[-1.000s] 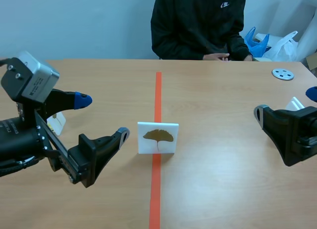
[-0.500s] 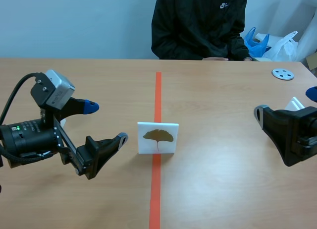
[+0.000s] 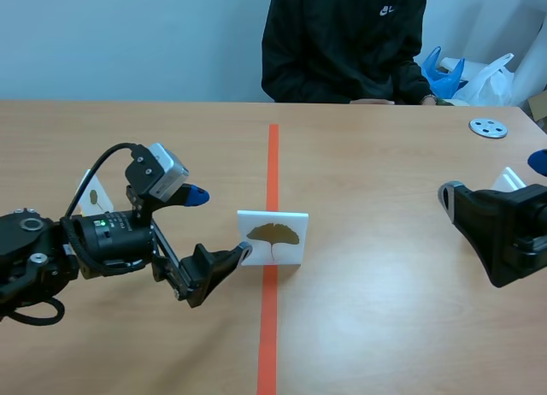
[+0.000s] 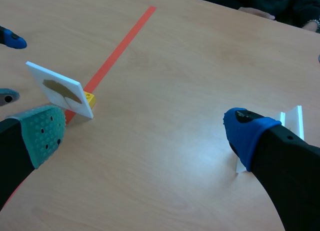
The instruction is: Sort the leaf by its shape. The table is split by an orange tape line. A compound leaf with several leaflets goes to the left side, a simple leaf with one blade goes to the right side. Return to the home posture when a red brick is placed on the table.
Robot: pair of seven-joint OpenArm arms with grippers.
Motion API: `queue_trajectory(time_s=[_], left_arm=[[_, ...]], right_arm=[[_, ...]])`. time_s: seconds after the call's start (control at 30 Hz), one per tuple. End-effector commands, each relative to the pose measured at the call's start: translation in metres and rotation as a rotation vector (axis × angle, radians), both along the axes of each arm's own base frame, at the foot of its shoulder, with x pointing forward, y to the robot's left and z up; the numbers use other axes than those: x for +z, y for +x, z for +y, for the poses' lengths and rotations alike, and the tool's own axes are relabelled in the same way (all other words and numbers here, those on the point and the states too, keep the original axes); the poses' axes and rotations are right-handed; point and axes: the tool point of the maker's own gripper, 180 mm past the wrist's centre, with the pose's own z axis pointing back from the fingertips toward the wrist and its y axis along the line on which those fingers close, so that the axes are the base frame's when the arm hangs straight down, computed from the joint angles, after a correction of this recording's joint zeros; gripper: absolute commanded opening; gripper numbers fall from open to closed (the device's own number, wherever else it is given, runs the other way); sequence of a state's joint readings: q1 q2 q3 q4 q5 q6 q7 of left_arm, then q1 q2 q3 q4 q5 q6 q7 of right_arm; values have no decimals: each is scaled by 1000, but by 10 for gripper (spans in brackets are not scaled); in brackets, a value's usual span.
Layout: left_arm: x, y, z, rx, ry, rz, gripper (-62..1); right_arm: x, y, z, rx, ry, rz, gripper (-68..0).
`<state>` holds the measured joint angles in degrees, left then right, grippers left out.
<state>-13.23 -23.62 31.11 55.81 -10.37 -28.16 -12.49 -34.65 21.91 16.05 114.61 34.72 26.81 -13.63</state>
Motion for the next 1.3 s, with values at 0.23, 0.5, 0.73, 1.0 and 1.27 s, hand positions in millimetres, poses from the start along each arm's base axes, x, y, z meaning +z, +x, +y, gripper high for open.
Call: queue_trajectory(time_s=[0.23,0.5,0.73,1.0,1.27], left_arm=[[-2,7,-38,-68,-46,-23,14],[-11,16,-53,-89,-21,-34,14],[-20,10,-57,-112,-1,-15,14],[-20,10,-56,-112,-1,-14,-68],[-20,11,-56,-108,2,-17,-290]], right_arm=[[6,3,-2,-4,1,-24,4],[6,3,-2,-4,1,-24,4],[6,3,-2,-4,2,-24,4],[6,3,-2,-4,2,-24,4],[6,3,-2,-4,3,-25,4]])
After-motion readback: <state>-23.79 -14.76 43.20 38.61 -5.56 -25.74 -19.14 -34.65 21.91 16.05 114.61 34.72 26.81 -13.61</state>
